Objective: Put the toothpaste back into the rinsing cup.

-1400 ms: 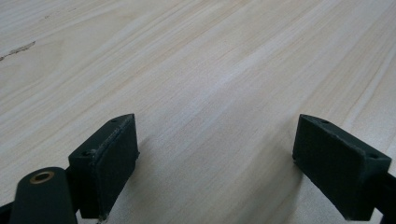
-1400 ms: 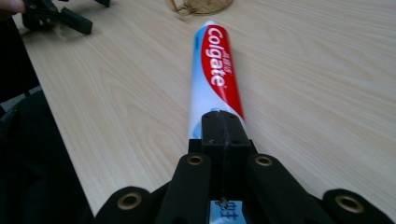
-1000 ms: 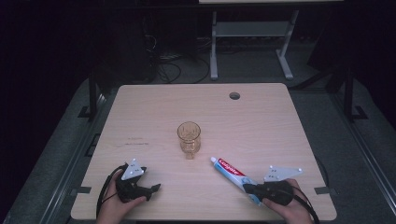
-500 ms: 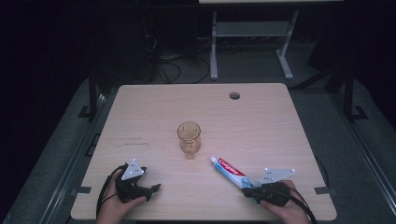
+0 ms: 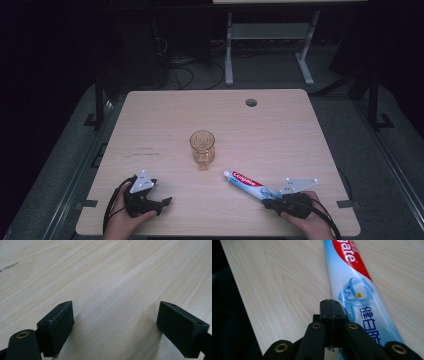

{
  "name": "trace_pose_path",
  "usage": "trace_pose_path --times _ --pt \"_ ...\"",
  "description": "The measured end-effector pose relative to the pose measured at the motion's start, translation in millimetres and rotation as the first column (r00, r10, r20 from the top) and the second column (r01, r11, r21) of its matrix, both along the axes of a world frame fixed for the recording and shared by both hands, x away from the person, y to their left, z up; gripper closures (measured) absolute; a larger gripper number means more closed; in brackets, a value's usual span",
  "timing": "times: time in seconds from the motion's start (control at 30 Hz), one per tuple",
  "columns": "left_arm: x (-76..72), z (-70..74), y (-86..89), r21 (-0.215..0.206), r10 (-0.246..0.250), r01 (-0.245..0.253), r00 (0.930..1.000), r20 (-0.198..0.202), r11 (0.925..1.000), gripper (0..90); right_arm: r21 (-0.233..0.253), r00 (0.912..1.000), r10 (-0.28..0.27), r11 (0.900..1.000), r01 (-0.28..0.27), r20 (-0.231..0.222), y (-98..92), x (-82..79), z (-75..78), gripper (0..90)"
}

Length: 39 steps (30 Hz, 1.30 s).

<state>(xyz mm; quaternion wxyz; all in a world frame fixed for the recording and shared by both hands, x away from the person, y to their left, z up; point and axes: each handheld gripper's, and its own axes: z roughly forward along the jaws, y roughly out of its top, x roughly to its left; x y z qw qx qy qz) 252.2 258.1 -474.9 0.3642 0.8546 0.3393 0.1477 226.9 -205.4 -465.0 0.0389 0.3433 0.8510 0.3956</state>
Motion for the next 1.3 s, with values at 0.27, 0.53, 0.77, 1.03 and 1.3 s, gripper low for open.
trace_pose_path --times 0.27,0.53,0.77,1.03,1.3 --pt "-1.7 0.0 0.4 -0.001 -0.002 0.002 1.0 0.001 1.0 13.6 -0.003 0.9996 -0.028 1.0 0.028 0.005 -8.0 7.0 -0.2 89.7" --pt "-2.2 0.1 0.7 0.002 -0.004 0.004 1.0 0.001 1.0 13.6 0.001 0.9981 -0.062 0.998 0.062 0.008 -16.2 14.4 0.1 89.8" --pt "-2.3 0.0 0.7 0.001 -0.003 0.003 1.0 0.001 1.0 13.6 0.005 0.9964 -0.084 0.996 0.084 0.011 -20.5 21.5 1.2 89.8" --pt "-2.8 -0.1 0.6 -0.003 -0.002 0.002 1.0 0.001 1.0 13.6 -0.002 0.9945 -0.102 0.995 0.102 0.025 -22.1 33.4 1.3 89.9" --pt "-2.7 -0.1 0.6 -0.002 -0.002 0.002 1.0 0.003 1.0 13.6 -0.005 0.9922 -0.121 0.993 0.121 0.032 -25.4 44.4 1.0 89.9"
